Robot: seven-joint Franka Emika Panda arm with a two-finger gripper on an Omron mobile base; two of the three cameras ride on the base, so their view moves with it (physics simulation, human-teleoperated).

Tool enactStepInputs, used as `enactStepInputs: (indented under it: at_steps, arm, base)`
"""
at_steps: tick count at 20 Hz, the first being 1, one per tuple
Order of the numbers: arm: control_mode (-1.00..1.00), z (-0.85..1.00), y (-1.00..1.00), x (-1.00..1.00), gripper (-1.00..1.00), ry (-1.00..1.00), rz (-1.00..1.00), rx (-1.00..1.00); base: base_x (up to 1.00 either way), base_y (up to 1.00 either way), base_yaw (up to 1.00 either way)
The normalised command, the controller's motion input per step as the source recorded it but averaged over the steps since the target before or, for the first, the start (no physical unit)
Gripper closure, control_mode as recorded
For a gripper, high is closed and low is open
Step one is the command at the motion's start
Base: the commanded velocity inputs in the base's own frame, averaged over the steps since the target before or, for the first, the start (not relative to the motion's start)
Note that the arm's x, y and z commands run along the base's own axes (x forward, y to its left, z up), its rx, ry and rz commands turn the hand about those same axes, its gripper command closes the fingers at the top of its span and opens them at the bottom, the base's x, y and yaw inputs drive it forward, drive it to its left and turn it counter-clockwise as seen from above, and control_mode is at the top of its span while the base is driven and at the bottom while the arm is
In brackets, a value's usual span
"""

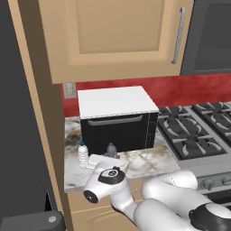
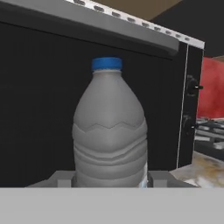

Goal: Take the bottled waters from the counter and place them in the freezer to freeze. Close the freezer door after placing the bottles.

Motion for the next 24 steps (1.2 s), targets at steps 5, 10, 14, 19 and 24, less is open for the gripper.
enactStepInputs:
  at_steps: [5, 10, 14, 19, 24]
  arm:
    - [-1.0, 0.3, -0.02, -0.32, 1.0, -0.01, 0.0, 0.02]
    - [-1.0, 0.9, -0.13, -0.36, 1.0, 0.1, -0.01, 0.06]
    - [-1.0, 0.9, -0.14, -0.46, 1.0, 0.03, 0.0, 0.07]
    - [-1.0, 0.75, -0.2, -0.7, 1.0, 0.0, 0.0, 0.03]
    - [-1.0, 0.69, -0.34, -0.57, 1.0, 0.01, 0.0, 0.0]
  base:
    - [0.0, 0.0, 0.0]
    - [0.0, 0.0, 0.0]
    - [0.0, 0.0, 0.0]
    - [0.0, 0.0, 0.0]
    - [0.0, 0.0, 0.0]
